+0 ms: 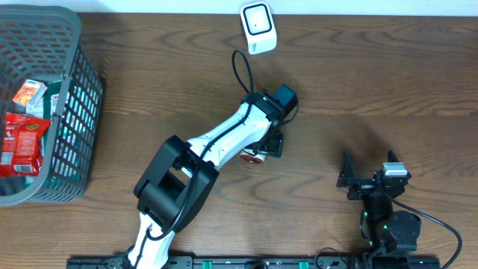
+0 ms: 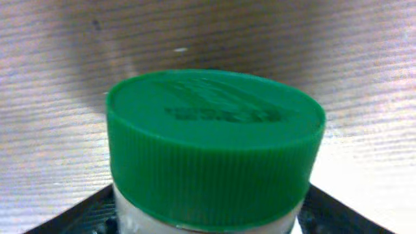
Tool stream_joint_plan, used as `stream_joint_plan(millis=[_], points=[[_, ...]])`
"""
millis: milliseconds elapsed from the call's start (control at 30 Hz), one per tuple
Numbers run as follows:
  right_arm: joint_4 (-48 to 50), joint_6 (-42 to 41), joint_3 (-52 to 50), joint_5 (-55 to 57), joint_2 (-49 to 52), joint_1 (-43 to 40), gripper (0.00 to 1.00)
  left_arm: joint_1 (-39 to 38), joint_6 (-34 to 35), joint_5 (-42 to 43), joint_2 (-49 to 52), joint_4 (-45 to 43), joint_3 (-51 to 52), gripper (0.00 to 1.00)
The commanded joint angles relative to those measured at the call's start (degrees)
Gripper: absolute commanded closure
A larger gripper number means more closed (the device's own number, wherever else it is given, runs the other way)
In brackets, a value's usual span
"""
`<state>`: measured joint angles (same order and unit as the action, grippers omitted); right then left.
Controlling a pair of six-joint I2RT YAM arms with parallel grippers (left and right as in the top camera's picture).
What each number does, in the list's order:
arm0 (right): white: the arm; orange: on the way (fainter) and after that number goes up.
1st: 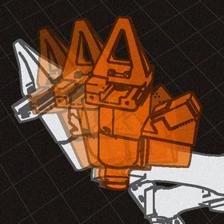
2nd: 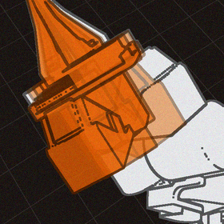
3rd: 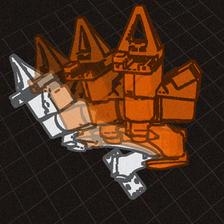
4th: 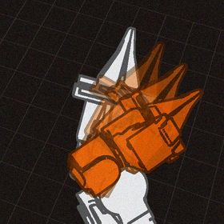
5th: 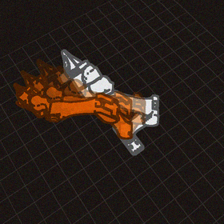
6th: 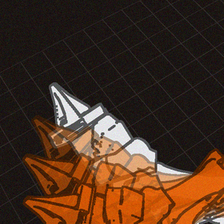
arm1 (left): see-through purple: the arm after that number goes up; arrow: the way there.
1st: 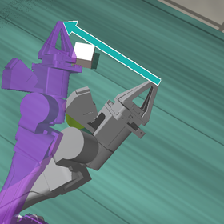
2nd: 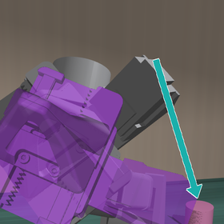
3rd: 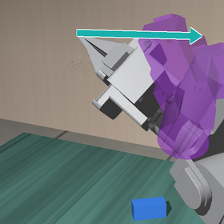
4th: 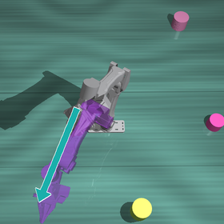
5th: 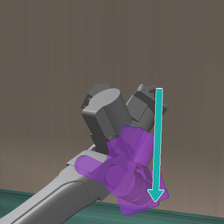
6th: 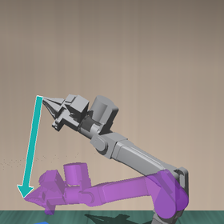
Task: Scan the item barcode
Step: 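Hold the jar lid under the scanner with the left gripper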
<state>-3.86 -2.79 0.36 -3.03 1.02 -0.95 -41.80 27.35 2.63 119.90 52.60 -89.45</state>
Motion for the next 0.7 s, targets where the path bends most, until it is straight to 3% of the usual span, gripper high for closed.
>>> stream_joint_plan(millis=[0, 500, 667], points=[[-0.22, 0.04, -0.07, -0.04, 0.0, -0.72, 0.01, -0.02, -1.4, 3.08, -2.01, 0.31, -0.52, 0.21], [-0.22, 0.04, -0.07, -0.04, 0.0, -0.72, 0.01, -0.17, 1.95, 2.97, -2.01, -1.09, -0.52, 0.16], [-0.22, 0.04, -0.07, -0.04, 0.0, -0.72, 0.01, -0.17, 3.39, 0.48, -2.01, -1.27, -0.52, 0.24]])
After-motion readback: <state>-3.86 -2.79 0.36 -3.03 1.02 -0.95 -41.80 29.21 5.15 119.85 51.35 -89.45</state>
